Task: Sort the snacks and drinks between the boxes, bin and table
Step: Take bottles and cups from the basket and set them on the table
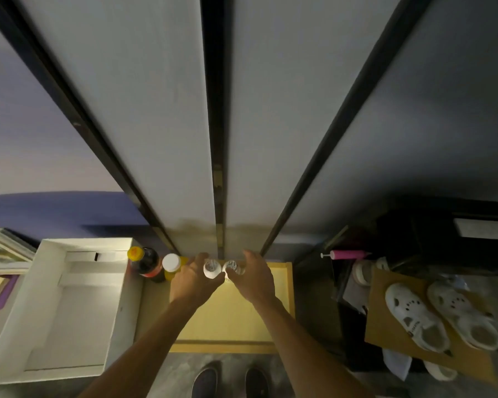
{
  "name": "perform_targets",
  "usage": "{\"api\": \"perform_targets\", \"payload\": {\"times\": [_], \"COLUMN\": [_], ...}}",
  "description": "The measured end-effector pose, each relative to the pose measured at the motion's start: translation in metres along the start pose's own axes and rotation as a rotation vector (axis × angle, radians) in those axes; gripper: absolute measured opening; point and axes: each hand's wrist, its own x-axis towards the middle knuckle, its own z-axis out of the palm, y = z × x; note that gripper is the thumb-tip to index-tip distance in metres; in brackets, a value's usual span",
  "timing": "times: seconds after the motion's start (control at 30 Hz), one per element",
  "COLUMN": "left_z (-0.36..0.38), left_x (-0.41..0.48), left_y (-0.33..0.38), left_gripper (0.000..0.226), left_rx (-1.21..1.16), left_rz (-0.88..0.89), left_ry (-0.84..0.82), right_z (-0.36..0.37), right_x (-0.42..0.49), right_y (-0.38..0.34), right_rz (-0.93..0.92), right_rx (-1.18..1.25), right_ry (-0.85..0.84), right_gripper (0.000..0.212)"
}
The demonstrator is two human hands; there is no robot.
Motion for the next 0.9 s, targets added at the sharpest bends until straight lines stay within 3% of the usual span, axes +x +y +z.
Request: {"api": "perform_targets", "payload": {"times": [0.27,0.53,0.7,0.9], "left_z": [-0.101,-0.172,-0.168,-0.110], "left_x": [-0.034,-0.056,-0.106,-0.205], "left_y": [0.044,0.106,0.150,0.214], "left_gripper": [0.096,0.118,0.117,0.110], "left_rx": [0.017,0.191,0.189,0.175], "left_rz": [0.246,0.432,0.538,0.743], "left_ry": [0.066,0.238,0.260,0.112], "right_z": [-0.102,-0.201,-0.249,-0.276], "right_x": [-0.049,-0.131,-0.201,-0.334], "right_y": [-0.041,-0.067,-0.036,0.046], "right_rz": [-0.079,-0.082,0.084,0.274], "right_rx": [-0.022,-0.101,-0.137,-0.052], "right_ry": [0.192,0.441,0.560,0.777], "right_gripper": [0.102,0.102,0.115,0.101]}}
